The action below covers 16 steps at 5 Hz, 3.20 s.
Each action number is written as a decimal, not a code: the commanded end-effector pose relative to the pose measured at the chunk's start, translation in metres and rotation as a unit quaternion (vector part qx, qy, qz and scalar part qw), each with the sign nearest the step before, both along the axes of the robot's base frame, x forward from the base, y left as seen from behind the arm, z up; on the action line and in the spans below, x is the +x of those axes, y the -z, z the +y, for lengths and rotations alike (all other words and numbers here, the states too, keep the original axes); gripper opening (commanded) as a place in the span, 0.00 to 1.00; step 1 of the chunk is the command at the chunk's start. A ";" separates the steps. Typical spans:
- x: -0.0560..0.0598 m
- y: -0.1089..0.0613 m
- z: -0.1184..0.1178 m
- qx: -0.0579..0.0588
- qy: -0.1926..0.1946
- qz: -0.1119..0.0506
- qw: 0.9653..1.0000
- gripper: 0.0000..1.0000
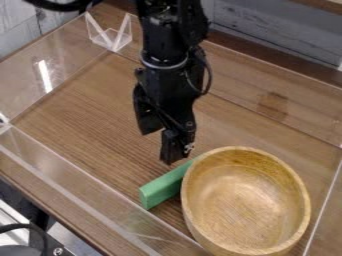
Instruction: Put the green block in the brown bowl
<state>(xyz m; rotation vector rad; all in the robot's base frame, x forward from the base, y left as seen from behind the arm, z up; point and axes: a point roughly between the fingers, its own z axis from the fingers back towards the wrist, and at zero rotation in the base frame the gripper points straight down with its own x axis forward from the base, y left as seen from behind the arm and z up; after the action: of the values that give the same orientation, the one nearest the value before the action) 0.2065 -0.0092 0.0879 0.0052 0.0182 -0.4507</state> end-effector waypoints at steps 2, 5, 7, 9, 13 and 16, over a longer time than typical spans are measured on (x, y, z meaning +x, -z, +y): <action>-0.005 0.000 -0.003 -0.001 0.005 -0.040 0.999 1.00; -0.016 0.011 -0.005 -0.018 0.005 -0.061 0.998 1.00; -0.019 0.021 -0.002 -0.026 0.000 -0.068 0.997 1.00; -0.019 0.029 -0.001 -0.034 -0.005 -0.070 0.997 1.00; -0.018 0.034 0.003 -0.050 -0.017 -0.074 0.996 1.00; -0.015 0.051 0.001 -0.051 -0.017 -0.076 0.996 0.00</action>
<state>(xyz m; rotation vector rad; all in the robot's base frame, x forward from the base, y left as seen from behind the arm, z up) 0.1874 -0.0083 0.0331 -0.0662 -0.1337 -0.4190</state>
